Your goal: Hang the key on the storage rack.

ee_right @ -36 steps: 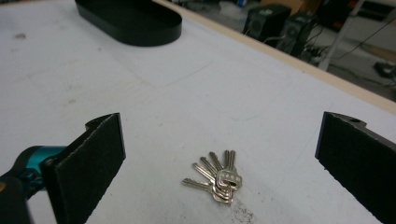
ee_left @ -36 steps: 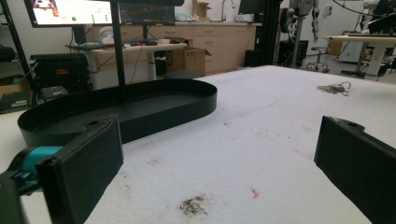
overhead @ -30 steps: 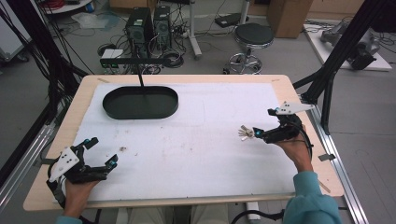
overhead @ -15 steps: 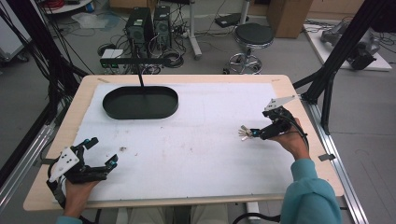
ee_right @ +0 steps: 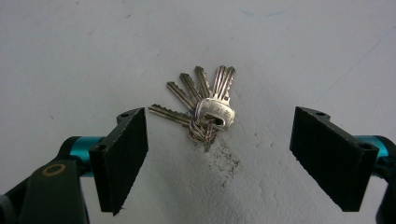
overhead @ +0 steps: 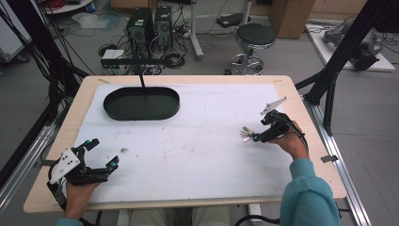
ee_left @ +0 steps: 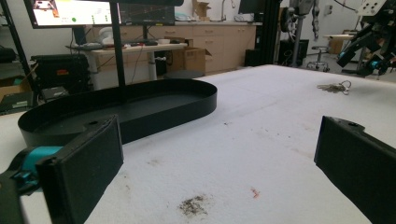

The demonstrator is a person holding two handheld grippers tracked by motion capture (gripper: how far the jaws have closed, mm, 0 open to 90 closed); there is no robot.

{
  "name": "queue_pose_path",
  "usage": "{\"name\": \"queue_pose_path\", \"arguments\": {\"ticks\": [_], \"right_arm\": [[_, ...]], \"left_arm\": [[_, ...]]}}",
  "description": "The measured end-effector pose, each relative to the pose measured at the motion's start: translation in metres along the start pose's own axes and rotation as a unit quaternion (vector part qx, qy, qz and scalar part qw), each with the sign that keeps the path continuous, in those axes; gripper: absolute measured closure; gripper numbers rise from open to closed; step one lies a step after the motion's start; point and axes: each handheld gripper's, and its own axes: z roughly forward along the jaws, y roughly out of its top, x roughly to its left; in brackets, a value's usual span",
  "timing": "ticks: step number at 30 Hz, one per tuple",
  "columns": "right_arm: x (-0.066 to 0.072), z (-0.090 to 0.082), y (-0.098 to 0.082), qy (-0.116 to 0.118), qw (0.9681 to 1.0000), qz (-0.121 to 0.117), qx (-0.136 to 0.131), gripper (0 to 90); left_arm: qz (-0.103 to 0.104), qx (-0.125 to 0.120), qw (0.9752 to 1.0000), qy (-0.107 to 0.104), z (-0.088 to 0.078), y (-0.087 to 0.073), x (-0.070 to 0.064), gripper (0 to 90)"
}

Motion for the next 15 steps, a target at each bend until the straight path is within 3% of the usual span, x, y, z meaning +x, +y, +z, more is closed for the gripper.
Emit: {"name": "queue_pose_path", "arguments": {"ticks": [4,7,9,15], "right_arm": [[-0.0023,0.0049,-0.0008,0.013,0.9998,0.002,0.017,25.6],[-0.0018,0.0063,-0.0007,0.011,0.9997,0.003,0.023,29.2],[-0.0012,0.0081,-0.0001,0.005,0.9994,0.000,0.034,38.5],[-0.0016,0.0106,-0.0001,0.006,0.9989,0.003,0.047,46.9]], "left_arm": [[0.000,0.000,1.0000,0.001,0.0001,0.0000,-0.0003,1.7],[0.000,0.000,1.0000,0.000,0.0001,0.0000,-0.0004,1.7],[0.000,0.000,1.0000,0.000,0.0001,0.0000,-0.0004,1.7],[0.001,0.000,1.0000,0.000,0.0001,0.0000,-0.0005,1.7]]}}
